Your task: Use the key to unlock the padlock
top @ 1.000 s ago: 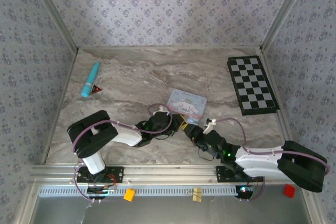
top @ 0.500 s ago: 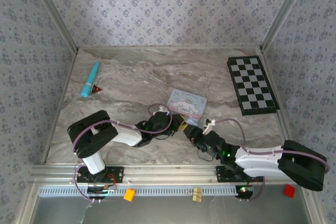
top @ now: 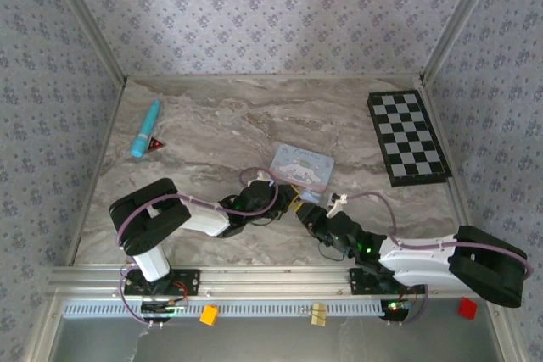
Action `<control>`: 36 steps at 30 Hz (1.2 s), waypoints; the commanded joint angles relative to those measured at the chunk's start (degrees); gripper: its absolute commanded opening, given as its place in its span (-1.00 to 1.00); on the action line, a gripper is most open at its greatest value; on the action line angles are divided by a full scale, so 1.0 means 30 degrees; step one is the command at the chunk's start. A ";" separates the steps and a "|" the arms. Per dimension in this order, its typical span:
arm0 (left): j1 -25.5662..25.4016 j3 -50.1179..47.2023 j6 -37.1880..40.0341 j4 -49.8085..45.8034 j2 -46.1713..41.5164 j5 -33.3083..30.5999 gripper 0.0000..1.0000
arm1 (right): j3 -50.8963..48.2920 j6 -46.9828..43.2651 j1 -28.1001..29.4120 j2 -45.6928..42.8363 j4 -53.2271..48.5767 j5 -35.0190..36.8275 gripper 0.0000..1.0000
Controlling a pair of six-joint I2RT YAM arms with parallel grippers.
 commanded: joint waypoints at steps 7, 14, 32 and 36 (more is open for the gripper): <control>-0.0050 0.0377 -0.0284 0.0847 -0.0393 -0.0397 -1.00 | 0.0702 0.0363 0.0092 0.0528 -0.0453 0.0409 -0.40; -0.0195 0.0465 -0.0331 0.0778 -0.0415 -0.0392 -1.00 | 0.0737 0.0370 -0.0082 0.1495 0.0624 -0.0057 -0.52; -0.0197 0.0173 -0.0234 0.0931 -0.0651 -0.0855 -1.00 | 0.0129 0.0330 -0.1025 -0.2291 -0.2614 0.0031 -0.99; -0.0197 0.0071 0.0001 0.1220 -0.0869 -0.1250 -1.00 | 0.0184 0.0303 -0.1273 -0.2049 -0.1924 -0.0383 -1.00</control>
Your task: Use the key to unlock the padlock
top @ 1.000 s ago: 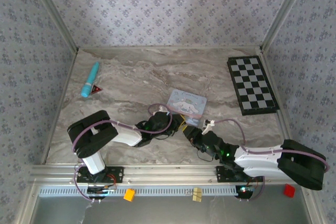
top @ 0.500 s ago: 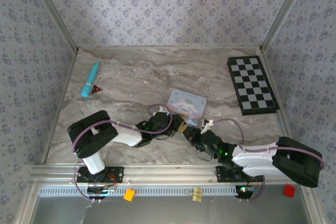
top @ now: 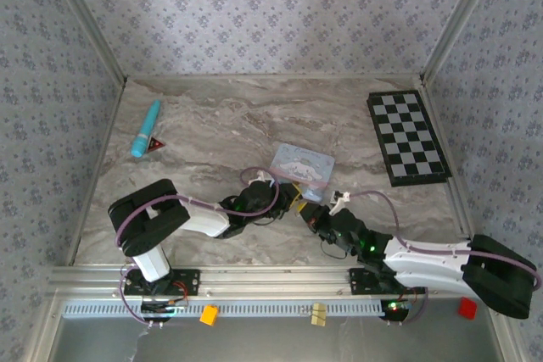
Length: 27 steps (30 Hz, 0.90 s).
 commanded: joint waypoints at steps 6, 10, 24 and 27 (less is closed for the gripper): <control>0.0007 -0.0459 0.0414 0.1200 -0.0890 -0.1219 -1.00 | -0.0583 -0.0368 -0.1782 0.0503 0.1984 -0.1392 -1.00; 0.0007 -0.0655 0.0284 0.1920 -0.0598 -0.1034 -1.00 | -0.0320 -0.0877 -0.3012 0.0022 0.1825 -0.2392 -1.00; -0.0537 -0.0187 0.0423 0.2550 -0.0329 -0.1120 -1.00 | 0.0144 -0.0851 -0.3871 0.1096 0.3273 -0.3336 -1.00; -0.0833 -0.0079 0.0538 0.2677 -0.0273 -0.1494 -1.00 | 0.0545 -0.0690 -0.3636 0.1729 0.3785 -0.3352 -1.00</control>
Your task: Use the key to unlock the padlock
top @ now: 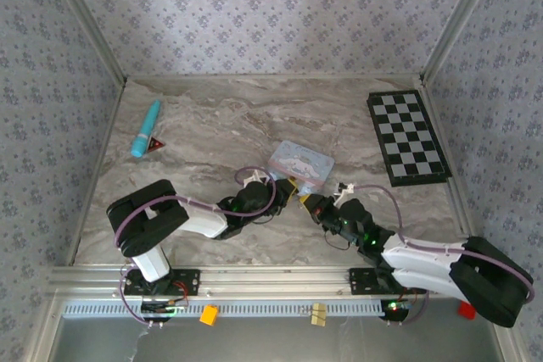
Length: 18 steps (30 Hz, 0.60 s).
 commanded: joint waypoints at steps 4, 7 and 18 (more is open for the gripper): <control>-0.0941 0.0536 0.0732 0.2091 0.0020 0.0114 -1.00 | 0.0948 0.0247 0.0346 0.1655 0.2582 0.0377 -1.00; -0.1061 0.0455 0.0855 0.2127 -0.0067 -0.0032 -1.00 | 0.0686 0.0670 0.0353 0.2137 0.3327 0.0646 -1.00; -0.1498 -0.0222 0.1363 0.4064 -0.0023 -0.0345 -1.00 | 0.0768 0.2174 -0.0548 0.2909 0.4822 0.0628 -1.00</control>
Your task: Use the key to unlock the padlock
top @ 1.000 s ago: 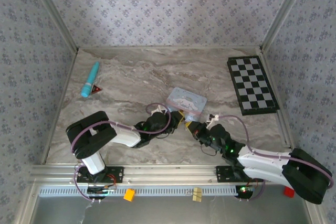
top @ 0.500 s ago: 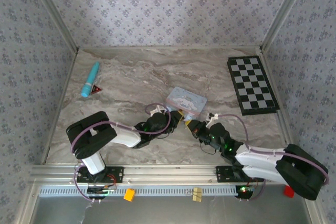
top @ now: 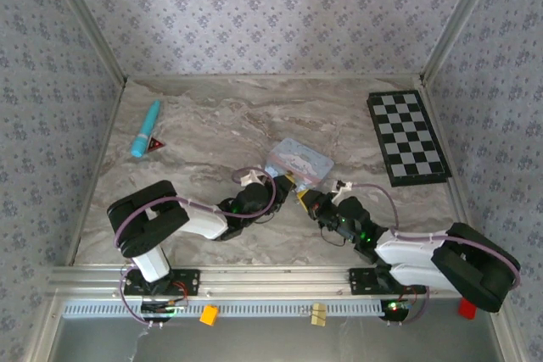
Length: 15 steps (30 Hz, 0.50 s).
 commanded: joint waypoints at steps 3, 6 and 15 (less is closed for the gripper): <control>-0.1307 -0.0018 0.0619 0.3139 -0.0008 0.1855 -1.00 | 0.0749 0.0821 -0.0314 0.0632 0.1787 0.0661 -1.00; -0.1375 0.0072 0.0651 0.3121 0.0121 0.1968 -1.00 | 0.0963 0.0926 -0.0366 0.0874 0.2278 0.0436 -1.00; -0.1642 0.0345 0.0705 0.3543 0.0738 0.2458 -1.00 | 0.1555 0.1423 -0.1198 0.1684 0.3192 -0.0545 -1.00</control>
